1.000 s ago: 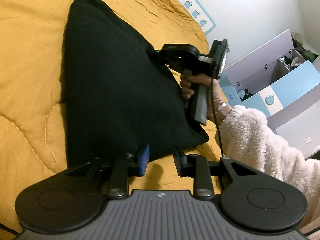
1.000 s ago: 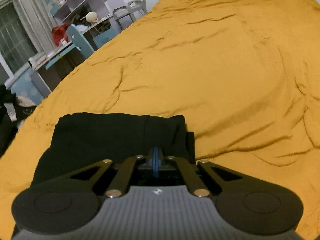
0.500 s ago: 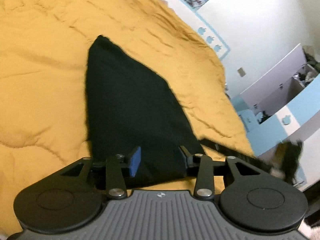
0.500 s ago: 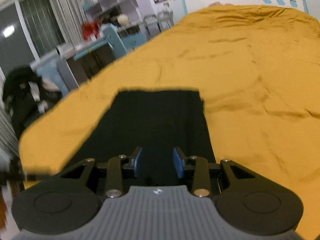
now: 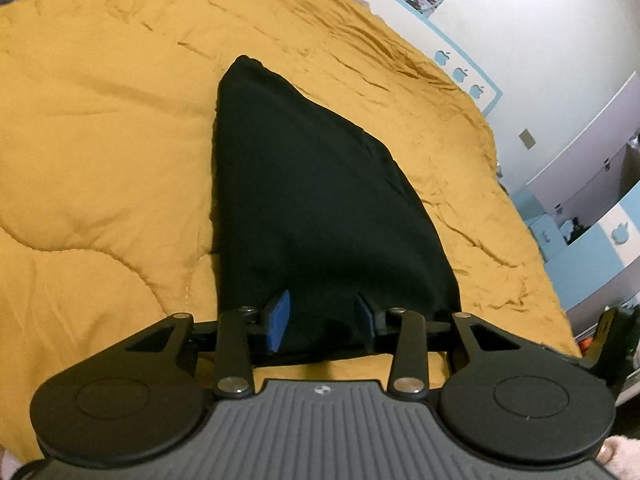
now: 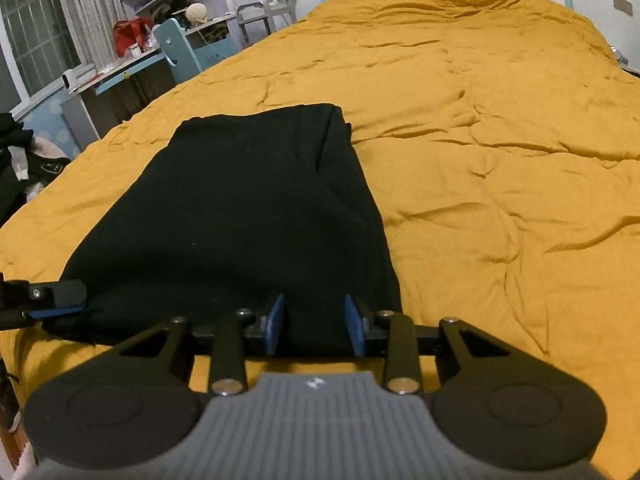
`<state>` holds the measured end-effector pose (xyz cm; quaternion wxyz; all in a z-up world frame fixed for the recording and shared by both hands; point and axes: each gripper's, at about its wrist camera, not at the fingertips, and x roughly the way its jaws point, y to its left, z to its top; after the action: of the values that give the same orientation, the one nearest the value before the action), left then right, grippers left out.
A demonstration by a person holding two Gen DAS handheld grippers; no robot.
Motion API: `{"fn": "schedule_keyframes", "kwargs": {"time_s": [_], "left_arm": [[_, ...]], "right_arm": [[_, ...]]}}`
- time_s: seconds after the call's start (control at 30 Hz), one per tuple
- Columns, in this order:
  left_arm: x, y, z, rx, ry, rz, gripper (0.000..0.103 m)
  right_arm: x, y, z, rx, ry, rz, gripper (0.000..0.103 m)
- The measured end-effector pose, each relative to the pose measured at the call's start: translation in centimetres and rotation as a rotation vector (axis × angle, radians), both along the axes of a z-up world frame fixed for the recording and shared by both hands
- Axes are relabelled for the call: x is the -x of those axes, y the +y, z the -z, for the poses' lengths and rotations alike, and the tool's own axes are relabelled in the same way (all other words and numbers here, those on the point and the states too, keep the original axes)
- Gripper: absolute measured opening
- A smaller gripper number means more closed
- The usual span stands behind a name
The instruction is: Fold small clothes
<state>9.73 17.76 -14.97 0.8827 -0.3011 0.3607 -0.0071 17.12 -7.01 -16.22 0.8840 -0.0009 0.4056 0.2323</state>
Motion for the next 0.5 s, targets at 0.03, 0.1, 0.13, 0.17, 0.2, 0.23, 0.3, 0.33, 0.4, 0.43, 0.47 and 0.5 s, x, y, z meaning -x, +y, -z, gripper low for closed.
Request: {"fn": "schedule_keyframes", "kwargs": {"time_s": [0.03,0.1,0.13,0.17,0.2,0.23,0.3,0.33,0.4,0.43,0.47,0.5], "left_arm": [[0.0,-0.5,-0.1,-0.004,0.002,-0.001,0.046],[0.1,-0.7,-0.6,0.006,0.004,-0.008,0.046],[0.3,-0.8,-0.7,0.013,-0.002,-0.007,0.046],[0.4,-0.9,-1.1,0.013,-0.009,-0.002,0.046],[0.6,-1.2,-1.5,0.01,-0.014,-0.002,0.046],[0.7,-1.4,-1.8,0.004,-0.018,-0.001,0.046],[1.1,-1.9,-2.7,-0.015,-0.029,0.003,0.046],[1.3,-2.2,-3.2,-0.031,-0.033,0.005,0.046],[1.7,-2.7,-4.1,-0.07,-0.033,0.006,0.046],[2.0,-3.0,-4.6,-0.094,-0.032,0.001,0.048],[2.2,-3.3,-5.0,-0.119,-0.026,-0.009,0.051],[2.5,-3.6,-5.5,-0.144,-0.018,-0.02,0.056]], "right_arm": [[-0.1,-0.2,-0.3,0.0,0.004,0.002,0.03],[-0.1,-0.2,-0.6,0.003,0.013,0.005,0.038],[0.0,-0.2,-0.8,-0.003,0.018,0.006,0.043],[-0.3,-0.1,-0.9,-0.018,0.028,0.007,0.055],[-0.1,-0.1,-1.2,-0.035,0.037,0.008,0.064],[0.3,0.0,-1.6,-0.045,0.037,0.01,0.066],[1.2,0.4,-2.4,-0.031,0.006,0.015,0.067],[1.7,0.6,-2.8,-0.019,-0.01,0.016,0.067],[2.6,0.7,-3.6,-0.014,-0.034,0.018,0.068],[3.0,0.7,-3.9,-0.017,-0.042,0.021,0.068],[3.4,0.6,-4.4,-0.016,-0.048,0.027,0.068],[3.8,0.6,-4.8,-0.006,-0.05,0.041,0.068]]}}
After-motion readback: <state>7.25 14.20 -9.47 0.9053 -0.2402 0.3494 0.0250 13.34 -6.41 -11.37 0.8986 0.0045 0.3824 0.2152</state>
